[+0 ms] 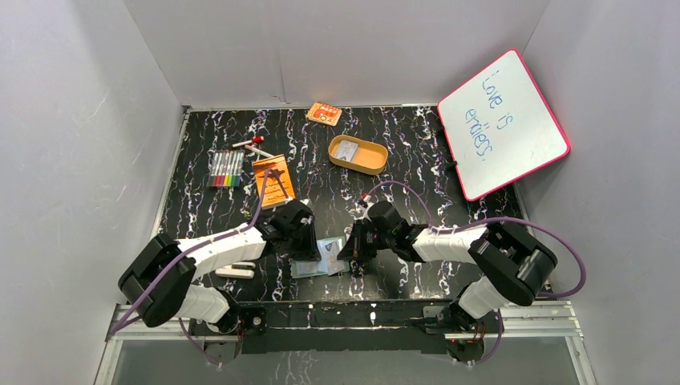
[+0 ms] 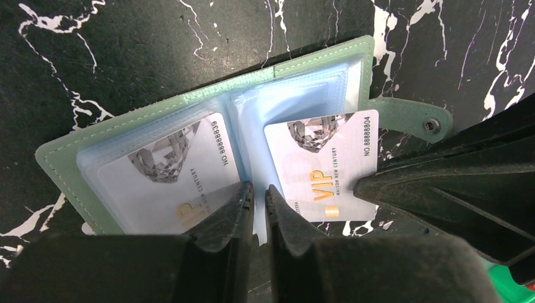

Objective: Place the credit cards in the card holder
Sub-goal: Turn over the card slot in the card holder.

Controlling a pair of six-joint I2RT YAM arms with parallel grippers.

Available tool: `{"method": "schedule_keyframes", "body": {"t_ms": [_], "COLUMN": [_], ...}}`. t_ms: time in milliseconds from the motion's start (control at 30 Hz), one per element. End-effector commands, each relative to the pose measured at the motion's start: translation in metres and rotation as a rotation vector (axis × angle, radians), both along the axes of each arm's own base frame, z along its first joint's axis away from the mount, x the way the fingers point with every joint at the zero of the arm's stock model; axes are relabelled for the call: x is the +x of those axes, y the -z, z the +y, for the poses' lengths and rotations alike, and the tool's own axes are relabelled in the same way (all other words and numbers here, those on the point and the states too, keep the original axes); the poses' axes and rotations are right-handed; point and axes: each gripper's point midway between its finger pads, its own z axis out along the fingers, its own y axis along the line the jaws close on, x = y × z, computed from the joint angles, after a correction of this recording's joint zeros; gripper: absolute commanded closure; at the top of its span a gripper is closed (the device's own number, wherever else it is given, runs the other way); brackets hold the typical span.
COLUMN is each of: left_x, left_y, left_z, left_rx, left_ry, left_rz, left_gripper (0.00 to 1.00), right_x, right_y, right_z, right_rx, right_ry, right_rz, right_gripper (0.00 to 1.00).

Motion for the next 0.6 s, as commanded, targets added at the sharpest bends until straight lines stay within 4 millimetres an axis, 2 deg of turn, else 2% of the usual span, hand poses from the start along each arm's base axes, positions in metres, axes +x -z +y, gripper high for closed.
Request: {"method": "schedule_keyframes", "body": {"t_ms": [0, 100, 400, 567], "left_x": [-0.008, -0.008, -0.006, -0.005], "left_y": [0.009, 0.01, 0.012, 0.01], "left_z": [0.006, 0.008, 0.012, 0.011], "left_rx": [0.019, 0.028, 0.043, 0.033], "left_ry": [0.016, 0.004, -0.028, -0.035], "left_rz": [0.023, 0.022, 0.015, 0.009], "left_gripper": [0.92, 1.0, 1.0, 1.0], "right_x": [0.006, 0.006, 0.005, -0.01], "right_y": [-0.012, -0.018, -0.055, -0.057], "right_z": [0.008, 0.009, -0.003, -0.02], "right_rx": [0.021, 0.033, 0.068, 0.068], "right_ry": [0.0, -0.003, 0.03, 0.032], "right_rz": [-0.038, -0.043, -0.106, -0.097], "right_gripper": [1.0, 1.0, 1.0, 1.0]}}
